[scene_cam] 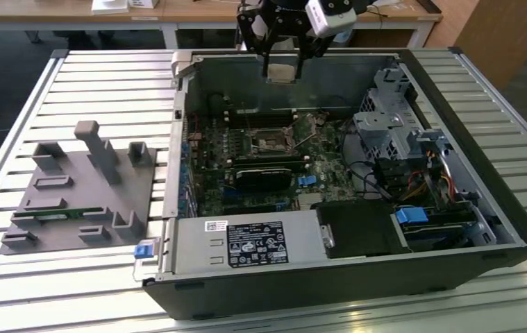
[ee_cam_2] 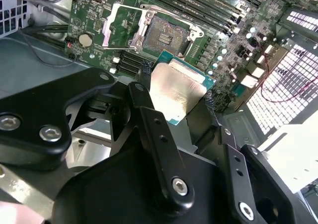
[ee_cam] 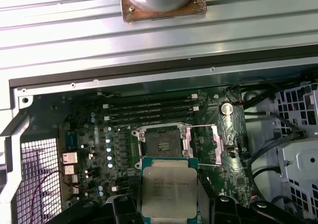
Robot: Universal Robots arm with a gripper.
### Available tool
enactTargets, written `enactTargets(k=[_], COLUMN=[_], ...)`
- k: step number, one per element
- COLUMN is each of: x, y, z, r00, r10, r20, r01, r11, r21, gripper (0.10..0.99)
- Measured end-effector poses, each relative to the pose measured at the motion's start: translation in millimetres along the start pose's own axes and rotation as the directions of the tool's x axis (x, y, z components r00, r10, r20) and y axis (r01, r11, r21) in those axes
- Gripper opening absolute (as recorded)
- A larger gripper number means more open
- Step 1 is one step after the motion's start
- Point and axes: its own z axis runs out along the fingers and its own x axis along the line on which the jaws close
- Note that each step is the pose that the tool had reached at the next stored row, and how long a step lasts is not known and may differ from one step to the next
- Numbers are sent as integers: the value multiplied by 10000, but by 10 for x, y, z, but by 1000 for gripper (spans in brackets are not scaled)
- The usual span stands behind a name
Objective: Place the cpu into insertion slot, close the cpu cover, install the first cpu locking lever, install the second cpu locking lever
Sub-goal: 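Place the cpu into insertion slot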
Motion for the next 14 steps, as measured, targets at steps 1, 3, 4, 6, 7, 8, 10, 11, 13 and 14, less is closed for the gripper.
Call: enactTargets(k=[1, 3, 4, 6, 7, 8, 10, 11, 13, 14], x=[0, 0, 0, 0, 0, 0, 0, 0, 0, 0], y=[0, 0, 0, 0, 0, 0, 0, 0, 0, 0], z=[0, 0, 0, 0, 0, 0, 0, 0, 0, 0], r00=[10000, 10000, 10000, 10000, 10000, 9999, 9999, 9999, 9999, 9998], r10=[13, 39, 53, 77, 89, 102, 127, 139, 165, 177], r20=[2, 4, 5, 7, 8, 9, 11, 12, 15, 16], r01=[-13, -39, -53, -77, -89, -102, -127, -139, -165, -177], r11=[10000, 10000, 10000, 10000, 10000, 9999, 9999, 9999, 9999, 9998], r21=[0, 0, -1, -1, -1, -2, -3, -3, -3, -3], gripper=[537, 537, 537, 537, 537, 537, 537, 537, 537, 537])
